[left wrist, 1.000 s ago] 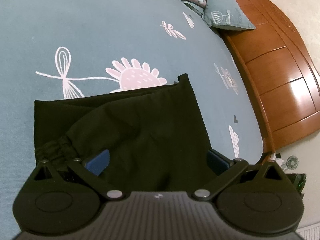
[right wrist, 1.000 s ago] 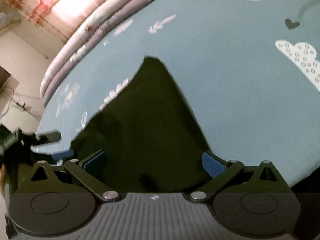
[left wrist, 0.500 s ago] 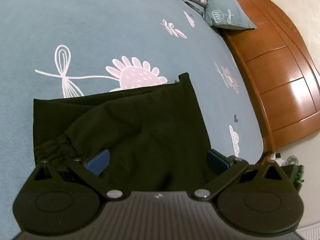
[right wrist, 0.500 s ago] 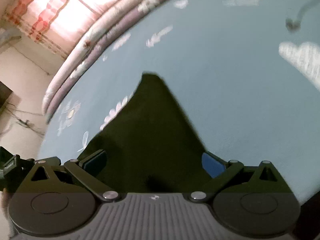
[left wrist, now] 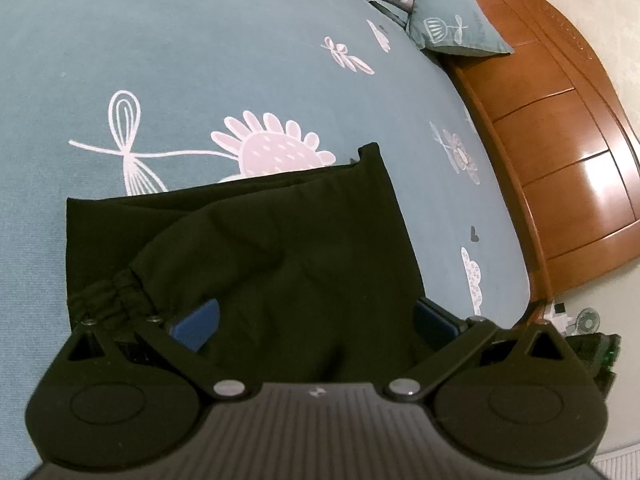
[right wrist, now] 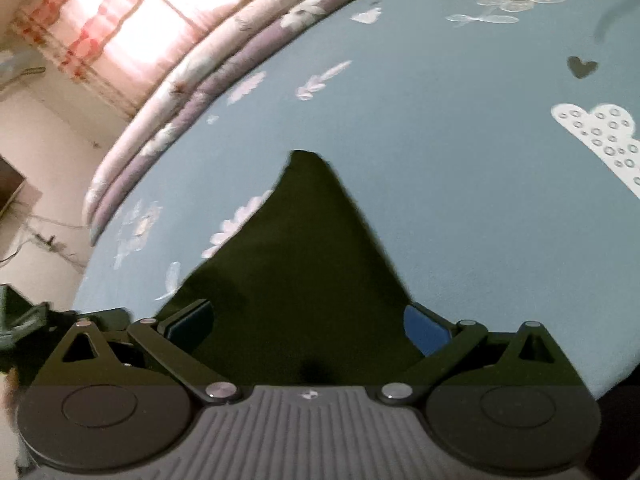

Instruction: Fold clothes

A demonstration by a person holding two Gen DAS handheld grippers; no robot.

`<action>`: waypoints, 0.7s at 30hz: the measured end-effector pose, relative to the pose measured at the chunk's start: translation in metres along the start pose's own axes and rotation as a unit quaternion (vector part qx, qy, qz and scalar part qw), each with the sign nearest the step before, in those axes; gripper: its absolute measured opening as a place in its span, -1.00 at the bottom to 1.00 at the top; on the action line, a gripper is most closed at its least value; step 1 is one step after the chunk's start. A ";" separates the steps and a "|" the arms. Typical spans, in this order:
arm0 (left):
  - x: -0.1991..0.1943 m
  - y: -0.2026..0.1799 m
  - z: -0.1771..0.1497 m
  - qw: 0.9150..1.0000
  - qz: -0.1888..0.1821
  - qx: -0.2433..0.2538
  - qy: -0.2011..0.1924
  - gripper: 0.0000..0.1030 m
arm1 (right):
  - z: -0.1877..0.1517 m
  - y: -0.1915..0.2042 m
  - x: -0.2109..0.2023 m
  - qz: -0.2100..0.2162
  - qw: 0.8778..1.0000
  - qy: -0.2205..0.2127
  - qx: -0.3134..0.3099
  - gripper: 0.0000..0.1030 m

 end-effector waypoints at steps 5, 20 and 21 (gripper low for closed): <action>0.000 0.000 -0.001 1.000 0.001 0.002 0.001 0.98 | -0.022 -0.004 0.005 -0.020 0.999 0.039 -0.006 1.00; 0.003 -0.001 -0.003 1.000 0.006 0.005 0.008 0.98 | -0.035 -0.009 0.004 -0.048 0.998 0.047 -0.011 1.00; 0.003 -0.001 -0.003 1.000 0.006 0.005 0.008 0.98 | -0.035 -0.008 0.004 -0.049 0.998 0.048 -0.012 1.00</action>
Point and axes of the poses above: each gripper's, at about its wrist camera, not at the fingertips, and x roughly the way its jaws point, y to its left, z to its top, the point moved 9 cm from there along x, roughly the way its jaws point, and after that the axes turned 1 degree about x, right-handed, at the moved point
